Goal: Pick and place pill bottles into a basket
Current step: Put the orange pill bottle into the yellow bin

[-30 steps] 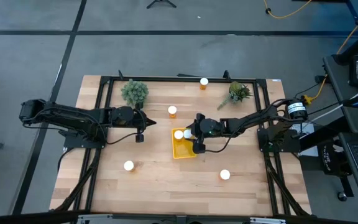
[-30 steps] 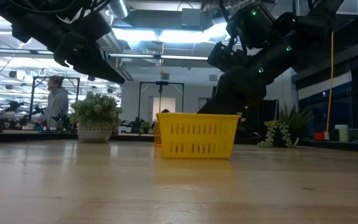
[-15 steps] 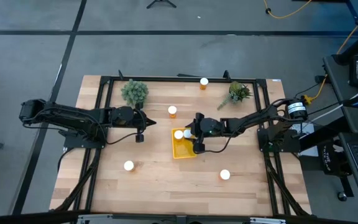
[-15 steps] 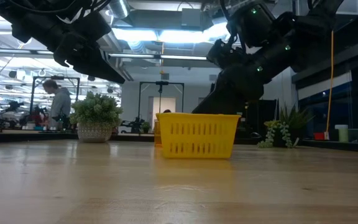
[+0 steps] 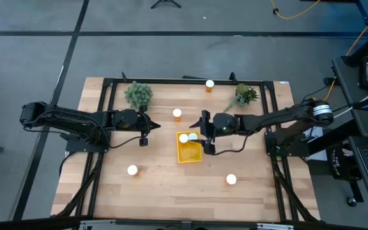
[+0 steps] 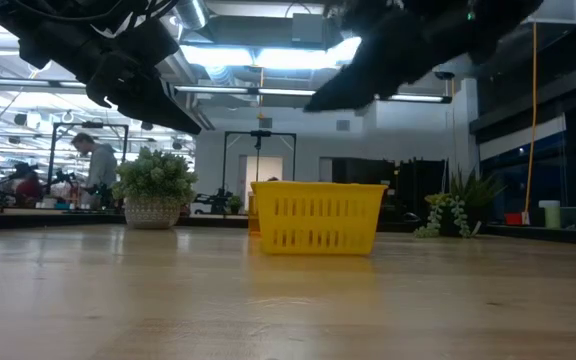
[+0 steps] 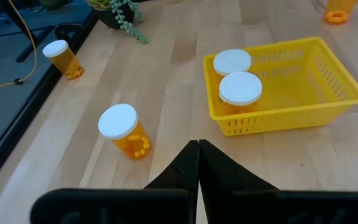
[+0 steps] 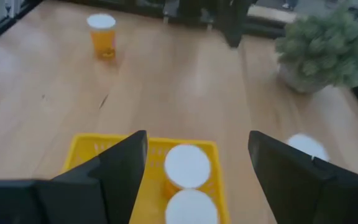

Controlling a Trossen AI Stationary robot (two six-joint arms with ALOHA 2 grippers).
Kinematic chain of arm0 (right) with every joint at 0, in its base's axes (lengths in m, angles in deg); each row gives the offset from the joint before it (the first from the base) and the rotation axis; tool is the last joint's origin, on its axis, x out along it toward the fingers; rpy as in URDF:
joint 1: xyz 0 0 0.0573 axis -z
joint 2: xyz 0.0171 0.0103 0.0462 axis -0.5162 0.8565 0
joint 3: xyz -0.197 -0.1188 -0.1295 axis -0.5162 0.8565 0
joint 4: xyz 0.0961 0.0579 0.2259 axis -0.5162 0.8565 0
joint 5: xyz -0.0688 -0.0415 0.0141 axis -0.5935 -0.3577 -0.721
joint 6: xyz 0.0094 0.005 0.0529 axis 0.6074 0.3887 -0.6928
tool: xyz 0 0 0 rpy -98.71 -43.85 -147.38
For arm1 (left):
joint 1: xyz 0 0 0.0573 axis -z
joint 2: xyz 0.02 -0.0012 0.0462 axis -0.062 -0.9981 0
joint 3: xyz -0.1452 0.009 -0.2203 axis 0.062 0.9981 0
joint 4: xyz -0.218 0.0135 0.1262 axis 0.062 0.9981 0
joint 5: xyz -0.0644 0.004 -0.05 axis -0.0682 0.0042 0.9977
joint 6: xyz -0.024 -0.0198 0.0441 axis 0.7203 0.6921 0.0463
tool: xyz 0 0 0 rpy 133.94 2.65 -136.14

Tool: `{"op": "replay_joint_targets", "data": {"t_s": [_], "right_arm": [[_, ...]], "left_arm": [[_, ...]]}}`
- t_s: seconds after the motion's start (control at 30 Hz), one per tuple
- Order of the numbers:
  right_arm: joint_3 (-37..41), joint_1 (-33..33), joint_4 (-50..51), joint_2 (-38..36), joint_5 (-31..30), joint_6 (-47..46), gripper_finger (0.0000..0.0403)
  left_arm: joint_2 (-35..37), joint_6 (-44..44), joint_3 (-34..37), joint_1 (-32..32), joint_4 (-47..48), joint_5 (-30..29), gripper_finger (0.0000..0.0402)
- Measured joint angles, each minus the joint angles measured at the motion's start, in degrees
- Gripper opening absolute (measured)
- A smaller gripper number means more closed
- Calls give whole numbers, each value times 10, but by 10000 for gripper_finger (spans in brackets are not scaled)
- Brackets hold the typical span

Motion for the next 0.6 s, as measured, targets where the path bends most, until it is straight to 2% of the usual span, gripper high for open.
{"op": "replay_joint_targets", "data": {"t_s": [0.13,0.27,0.43,0.6], "right_arm": [[-13,0,40,-44,-1,3,279],[-13,0,82,-92,-1,23,248],[-11,1,144,-147,-1,33,177],[60,1,67,-157,-1,38,84]], "left_arm": [[0,0,0,0,0,0,4],[0,0,0,1,0,1,4],[0,1,0,1,4,8,4],[12,39,0,2,34,75,4]]}}
